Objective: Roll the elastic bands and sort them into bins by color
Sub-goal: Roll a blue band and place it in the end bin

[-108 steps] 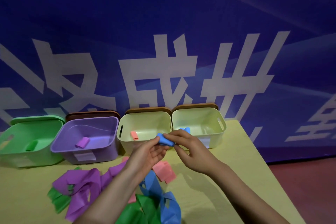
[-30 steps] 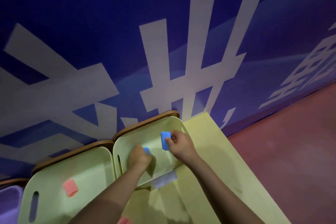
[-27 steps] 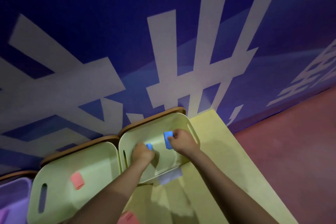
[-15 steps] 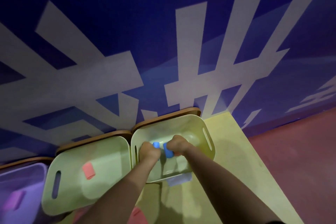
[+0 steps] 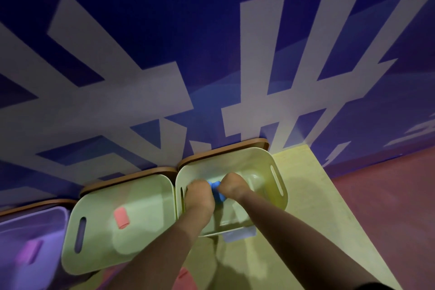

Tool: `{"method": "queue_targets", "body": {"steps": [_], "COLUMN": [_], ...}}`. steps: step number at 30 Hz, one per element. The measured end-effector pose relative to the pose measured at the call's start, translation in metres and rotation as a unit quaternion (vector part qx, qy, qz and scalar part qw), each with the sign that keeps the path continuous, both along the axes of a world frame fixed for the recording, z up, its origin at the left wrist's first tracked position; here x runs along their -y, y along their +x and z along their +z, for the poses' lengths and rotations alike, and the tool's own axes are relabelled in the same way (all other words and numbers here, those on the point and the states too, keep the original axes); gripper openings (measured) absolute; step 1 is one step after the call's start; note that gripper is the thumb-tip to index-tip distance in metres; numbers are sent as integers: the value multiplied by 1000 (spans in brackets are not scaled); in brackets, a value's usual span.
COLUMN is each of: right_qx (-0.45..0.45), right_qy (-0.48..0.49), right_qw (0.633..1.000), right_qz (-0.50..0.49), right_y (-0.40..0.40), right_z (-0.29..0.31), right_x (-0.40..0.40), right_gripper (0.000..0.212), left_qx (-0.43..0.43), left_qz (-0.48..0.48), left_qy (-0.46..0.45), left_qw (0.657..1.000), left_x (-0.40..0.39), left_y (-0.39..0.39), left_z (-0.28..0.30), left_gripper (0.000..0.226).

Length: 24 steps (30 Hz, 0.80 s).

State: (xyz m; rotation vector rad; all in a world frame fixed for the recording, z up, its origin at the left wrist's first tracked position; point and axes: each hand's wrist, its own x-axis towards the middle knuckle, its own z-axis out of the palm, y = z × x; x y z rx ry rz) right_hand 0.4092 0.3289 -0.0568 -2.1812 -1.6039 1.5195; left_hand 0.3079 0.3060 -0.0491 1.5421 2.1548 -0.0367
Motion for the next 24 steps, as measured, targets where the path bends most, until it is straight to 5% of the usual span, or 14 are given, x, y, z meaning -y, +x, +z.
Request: {"method": "queue_targets", "body": {"steps": [9,15,24], "right_qx": [-16,-6,-4], "right_qy": [1,45,77], "right_qw": [1000,999,997], "right_qz": [19,7,15], "right_y": [2,-2,-9], "right_z": [-2,-8,-11], "right_x": [-1,-1,2], "right_gripper": [34,22,20], "left_qx": [-26,-15,-30], "left_qz": [-69,-20,-96], "left_qy": [14,-20,-91], "left_qw": [997,999,991], "left_x": [1,-2,2], "left_y": [-6,-7,-9], "left_z": [-1,14,26], "left_gripper": [29,26,30]}}
